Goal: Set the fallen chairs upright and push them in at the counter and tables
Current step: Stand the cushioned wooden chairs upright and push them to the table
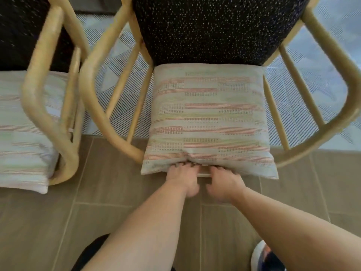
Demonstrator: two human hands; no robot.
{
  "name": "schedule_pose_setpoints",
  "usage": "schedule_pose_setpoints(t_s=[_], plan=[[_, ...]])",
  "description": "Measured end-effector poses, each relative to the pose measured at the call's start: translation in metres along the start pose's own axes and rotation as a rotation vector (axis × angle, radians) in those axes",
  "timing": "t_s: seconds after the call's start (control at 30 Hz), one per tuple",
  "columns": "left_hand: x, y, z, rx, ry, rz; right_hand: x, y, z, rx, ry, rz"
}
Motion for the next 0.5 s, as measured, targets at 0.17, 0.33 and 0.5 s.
schedule_pose_setpoints(t_s=[0.17,0.33,0.5], plan=[[0.009,-0.009,0.002,-0.041,-0.079,0.063,0.015,-0.003,0.005,0.023,0.007,-0.112],[0.012,-0.011,0.013,-0.110,-0.098,0.053,0.027,0.003,0.016,0.031,0.023,-0.171],[0.015,-0.014,0.035,-0.173,-0.028,0.137,0.022,0.009,0.036,-0.004,0.003,-0.162]])
Point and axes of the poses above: each hand's wrist, its own z-axis towards the middle knuckle, its own x-axis out of the palm, y = z × x, the point moved 7 cm from there along z, towards the middle knuckle, and after that the axes turned 15 degrees about z, right-handed, at the moved point
